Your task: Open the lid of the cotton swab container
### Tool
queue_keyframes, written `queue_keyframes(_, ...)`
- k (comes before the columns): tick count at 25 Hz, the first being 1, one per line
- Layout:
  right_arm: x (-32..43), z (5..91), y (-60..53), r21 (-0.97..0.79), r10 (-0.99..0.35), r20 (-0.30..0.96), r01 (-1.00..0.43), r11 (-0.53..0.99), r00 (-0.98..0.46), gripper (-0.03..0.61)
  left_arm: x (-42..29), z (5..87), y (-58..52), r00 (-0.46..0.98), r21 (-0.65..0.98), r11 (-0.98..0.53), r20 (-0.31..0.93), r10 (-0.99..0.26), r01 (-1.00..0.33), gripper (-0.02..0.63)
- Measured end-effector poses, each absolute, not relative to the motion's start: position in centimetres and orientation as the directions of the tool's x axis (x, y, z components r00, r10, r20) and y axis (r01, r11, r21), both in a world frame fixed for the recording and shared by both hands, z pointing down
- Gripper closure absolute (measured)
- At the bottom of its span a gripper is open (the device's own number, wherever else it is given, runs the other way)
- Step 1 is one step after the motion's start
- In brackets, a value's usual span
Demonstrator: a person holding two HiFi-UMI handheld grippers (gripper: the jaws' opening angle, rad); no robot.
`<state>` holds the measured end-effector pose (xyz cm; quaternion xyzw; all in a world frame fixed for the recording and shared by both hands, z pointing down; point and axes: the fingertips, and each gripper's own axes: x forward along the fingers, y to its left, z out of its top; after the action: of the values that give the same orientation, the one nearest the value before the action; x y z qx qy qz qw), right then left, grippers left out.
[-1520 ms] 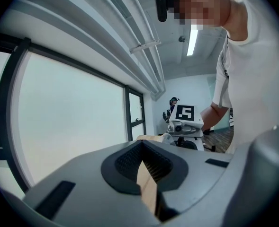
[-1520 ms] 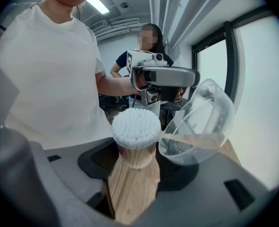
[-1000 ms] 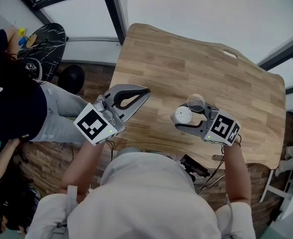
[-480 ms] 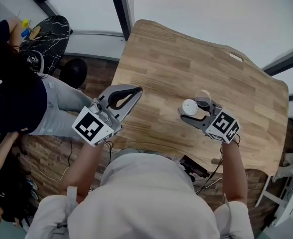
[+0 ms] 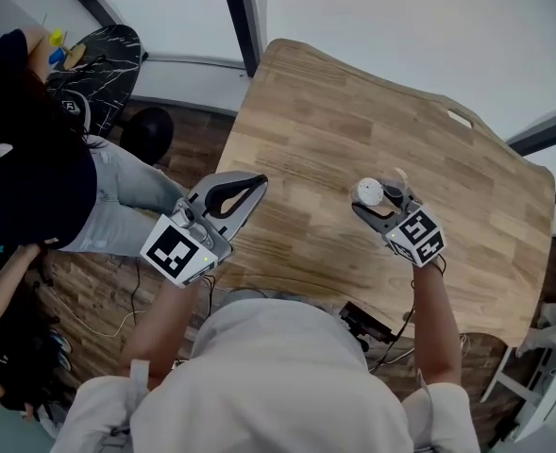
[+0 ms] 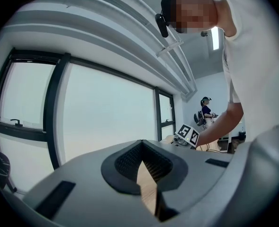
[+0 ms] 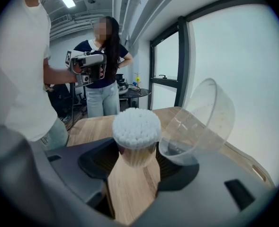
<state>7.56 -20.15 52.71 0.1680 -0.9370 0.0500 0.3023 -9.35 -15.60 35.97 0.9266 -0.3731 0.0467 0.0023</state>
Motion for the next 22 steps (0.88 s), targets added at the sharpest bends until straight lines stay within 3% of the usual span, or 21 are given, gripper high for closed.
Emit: queue_keyframes(22,9.9,63.5,-25.2,0.020,-0.408,0.647,-0.520,0.854,-0.644,0.328,-12.3,36.9,-14.2,0.643,-0.015,-0.649,0.118,-0.757,-0.761,0.601)
